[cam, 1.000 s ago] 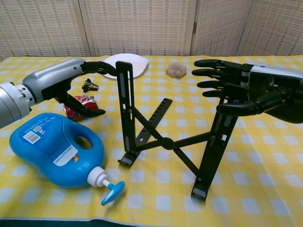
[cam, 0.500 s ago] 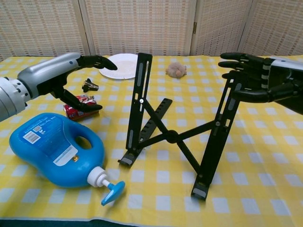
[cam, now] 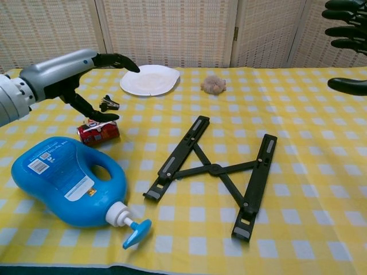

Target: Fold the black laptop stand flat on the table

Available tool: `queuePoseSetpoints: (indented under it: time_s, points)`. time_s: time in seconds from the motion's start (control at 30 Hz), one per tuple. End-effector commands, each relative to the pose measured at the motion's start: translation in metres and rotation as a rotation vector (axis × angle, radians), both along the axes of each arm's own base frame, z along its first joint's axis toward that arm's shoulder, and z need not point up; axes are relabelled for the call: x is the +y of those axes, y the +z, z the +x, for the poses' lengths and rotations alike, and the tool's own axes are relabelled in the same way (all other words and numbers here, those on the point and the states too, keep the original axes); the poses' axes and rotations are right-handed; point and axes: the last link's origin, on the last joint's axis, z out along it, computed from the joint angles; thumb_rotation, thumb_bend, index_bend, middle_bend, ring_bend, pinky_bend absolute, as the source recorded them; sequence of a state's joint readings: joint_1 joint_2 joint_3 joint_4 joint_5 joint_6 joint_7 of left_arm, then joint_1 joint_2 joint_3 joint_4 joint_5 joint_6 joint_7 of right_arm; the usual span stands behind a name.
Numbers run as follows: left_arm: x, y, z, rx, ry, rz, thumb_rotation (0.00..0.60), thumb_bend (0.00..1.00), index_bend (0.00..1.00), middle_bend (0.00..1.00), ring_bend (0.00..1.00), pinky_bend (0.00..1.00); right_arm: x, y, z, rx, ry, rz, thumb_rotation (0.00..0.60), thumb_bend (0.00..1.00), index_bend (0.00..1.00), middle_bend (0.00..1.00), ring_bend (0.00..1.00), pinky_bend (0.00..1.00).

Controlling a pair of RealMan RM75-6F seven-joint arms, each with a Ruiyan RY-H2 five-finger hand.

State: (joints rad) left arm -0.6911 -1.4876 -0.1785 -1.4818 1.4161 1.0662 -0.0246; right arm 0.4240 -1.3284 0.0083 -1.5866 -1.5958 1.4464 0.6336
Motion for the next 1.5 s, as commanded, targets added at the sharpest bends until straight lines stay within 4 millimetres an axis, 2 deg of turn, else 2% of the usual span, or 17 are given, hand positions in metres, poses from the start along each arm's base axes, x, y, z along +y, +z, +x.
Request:
queuePoseSetpoints:
  time_s: [0.03,0.1,0.2,0.3,0.4,0.53,0.83,1.17,1.5]
  points:
    - [0.013,-0.006,0.006,0.069,-0.034,0.016,0.6,0.23,0.21,0.17,0.11,0.0,0.015,-0.002,0.009,0.267,0.138,-0.051,0.6,0.27,0.0,0.17,0.14,0.03]
    - [0.018,-0.011,0.008,0.1,-0.043,0.024,0.6,0.17,0.21,0.17,0.11,0.0,0.018,-0.006,0.014,0.344,0.174,-0.066,0.6,0.27,0.02,0.25,0.22,0.1]
    - [0.026,-0.021,0.012,0.15,-0.058,0.036,0.6,0.1,0.2,0.17,0.11,0.0,0.021,-0.014,0.022,0.409,0.208,-0.075,0.6,0.27,0.16,0.37,0.35,0.29]
    - [0.032,-0.031,0.015,0.211,-0.079,0.071,0.6,0.09,0.17,0.16,0.11,0.0,0.021,-0.021,0.027,0.462,0.232,-0.063,0.6,0.27,0.25,0.46,0.46,0.45]
    - [0.038,-0.041,0.014,0.281,-0.097,0.104,0.6,0.09,0.16,0.16,0.11,0.0,0.021,-0.027,0.029,0.533,0.256,-0.082,0.6,0.27,0.31,0.51,0.53,0.53]
    - [0.041,-0.053,0.013,0.327,-0.118,0.102,0.6,0.08,0.15,0.15,0.11,0.0,0.02,-0.036,0.027,0.626,0.263,-0.096,0.6,0.27,0.32,0.54,0.58,0.58]
    - [0.039,-0.076,0.021,0.299,-0.127,0.05,0.6,0.05,0.14,0.14,0.1,0.0,0.008,-0.06,0.01,0.791,0.237,-0.105,0.6,0.27,0.36,0.63,0.68,0.72]
    - [0.038,-0.084,0.026,0.288,-0.124,0.036,0.6,0.05,0.14,0.14,0.09,0.0,-0.02,-0.092,-0.007,0.958,0.239,-0.141,0.6,0.27,0.37,0.66,0.71,0.75]
    - [0.039,-0.085,0.019,0.291,-0.095,0.021,0.6,0.05,0.13,0.14,0.09,0.0,-0.037,-0.115,-0.009,1.048,0.264,-0.183,0.6,0.27,0.37,0.66,0.71,0.75]
